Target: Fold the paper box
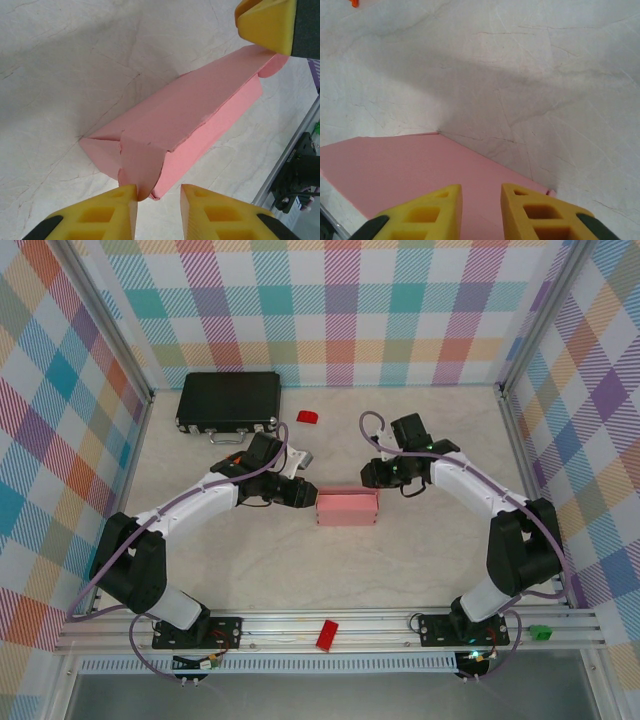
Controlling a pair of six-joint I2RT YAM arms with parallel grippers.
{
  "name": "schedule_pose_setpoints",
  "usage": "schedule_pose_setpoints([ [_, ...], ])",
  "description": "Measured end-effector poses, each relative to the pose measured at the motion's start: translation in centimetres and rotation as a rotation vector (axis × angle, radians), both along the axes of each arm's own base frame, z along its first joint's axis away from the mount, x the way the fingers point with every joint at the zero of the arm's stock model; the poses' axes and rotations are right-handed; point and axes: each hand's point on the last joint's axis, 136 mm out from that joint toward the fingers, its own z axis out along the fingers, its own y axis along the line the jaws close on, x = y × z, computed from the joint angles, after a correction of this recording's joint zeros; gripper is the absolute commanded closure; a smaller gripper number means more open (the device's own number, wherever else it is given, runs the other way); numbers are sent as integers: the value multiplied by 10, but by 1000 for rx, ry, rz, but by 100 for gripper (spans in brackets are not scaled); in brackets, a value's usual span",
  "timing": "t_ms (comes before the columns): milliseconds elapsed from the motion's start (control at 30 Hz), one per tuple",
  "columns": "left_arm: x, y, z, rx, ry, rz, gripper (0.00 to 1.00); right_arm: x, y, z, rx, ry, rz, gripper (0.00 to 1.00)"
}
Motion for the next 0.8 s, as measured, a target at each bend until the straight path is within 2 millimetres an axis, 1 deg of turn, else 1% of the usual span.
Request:
schedule_pose_setpoints([
  [67,0,0,0,1,1,0,71,0,-3,-2,-9,2,-11,70],
  [100,0,0,0,1,1,0,71,0,-4,-2,-10,1,-20,68],
  [167,0,0,0,1,1,0,71,3,-8,2,-11,-12,-43,67],
  [300,0,0,0,1,0,0,71,11,-14,19,2,-70,-92,66],
  [467,0,0,0,1,0,0,71,13,-24,35,14,-121,-142,65],
  [533,0,0,0,1,1,0,71,9,-28,37,16,-130,-149,65],
  [633,0,0,0,1,1,0,71,-2,-33,38,17,-136,-146,65],
  [800,0,0,0,1,1,0,71,-26,-37,38,31,-135,-113,67],
])
